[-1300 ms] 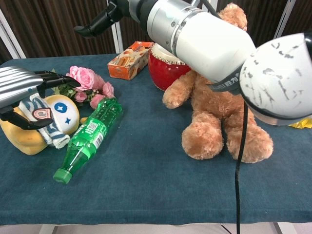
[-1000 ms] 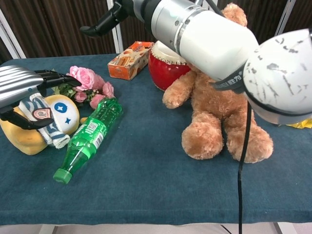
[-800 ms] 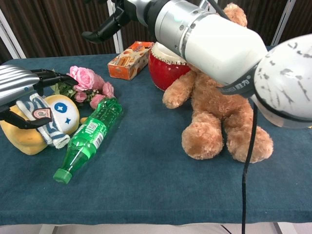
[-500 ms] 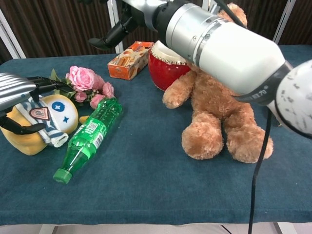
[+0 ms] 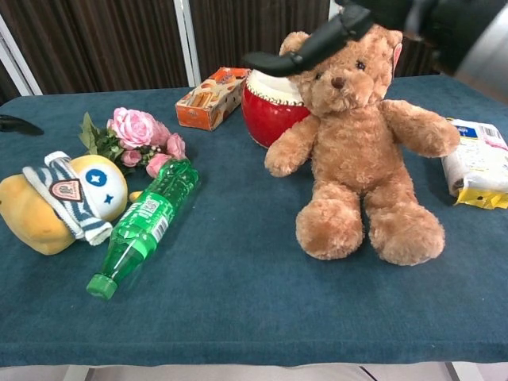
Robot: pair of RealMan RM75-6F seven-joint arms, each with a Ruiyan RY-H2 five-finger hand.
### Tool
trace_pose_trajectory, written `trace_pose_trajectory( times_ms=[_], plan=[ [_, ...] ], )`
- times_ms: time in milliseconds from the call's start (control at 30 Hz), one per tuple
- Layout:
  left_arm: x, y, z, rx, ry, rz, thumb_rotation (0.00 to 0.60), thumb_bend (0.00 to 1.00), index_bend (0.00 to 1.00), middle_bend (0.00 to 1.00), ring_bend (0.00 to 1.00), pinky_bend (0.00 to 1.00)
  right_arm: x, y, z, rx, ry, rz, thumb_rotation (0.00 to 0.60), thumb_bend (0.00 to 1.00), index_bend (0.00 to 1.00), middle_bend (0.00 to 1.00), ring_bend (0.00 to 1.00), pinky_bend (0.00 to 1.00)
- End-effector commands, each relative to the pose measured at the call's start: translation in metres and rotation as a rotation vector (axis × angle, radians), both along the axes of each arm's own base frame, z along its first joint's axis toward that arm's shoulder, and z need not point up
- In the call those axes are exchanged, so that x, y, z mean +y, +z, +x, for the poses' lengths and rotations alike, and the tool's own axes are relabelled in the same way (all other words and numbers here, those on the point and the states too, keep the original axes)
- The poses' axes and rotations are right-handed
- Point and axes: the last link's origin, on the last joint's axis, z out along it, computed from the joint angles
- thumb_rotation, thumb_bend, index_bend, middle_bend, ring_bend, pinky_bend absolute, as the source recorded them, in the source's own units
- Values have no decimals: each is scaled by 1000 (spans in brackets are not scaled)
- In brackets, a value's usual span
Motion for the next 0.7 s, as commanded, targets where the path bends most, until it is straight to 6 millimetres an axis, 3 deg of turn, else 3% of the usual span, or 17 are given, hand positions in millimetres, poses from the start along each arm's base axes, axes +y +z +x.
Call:
trace_pose_trajectory(
  times_ms=[33, 200, 333, 533, 700],
  plan=[
    [-23, 2, -23, -28, 66, -18, 600, 341, 186, 167, 141, 373, 34, 19, -46, 79, 46, 3, 600, 224, 224, 153, 96, 87],
    [-35, 4, -49, 1, 151, -6, 600, 342, 176, 94, 102, 333, 68, 27, -92, 220, 133, -64, 600, 216, 225, 153, 97, 93],
    [-42, 14, -47, 41, 93, 41, 600, 343, 139, 0, 45, 303, 84, 27, -122, 305, 120, -130, 600, 196, 225, 153, 97, 96],
    [-46, 18, -50, 49, 99, 71, 600, 343, 185, 49, 85, 329, 96, 25, -155, 348, 13, -137, 600, 152, 226, 153, 97, 97],
    [-46, 20, -51, 49, 105, 74, 600, 346, 202, 96, 115, 343, 91, 29, -172, 321, -91, -150, 600, 142, 227, 153, 97, 98]
  ],
)
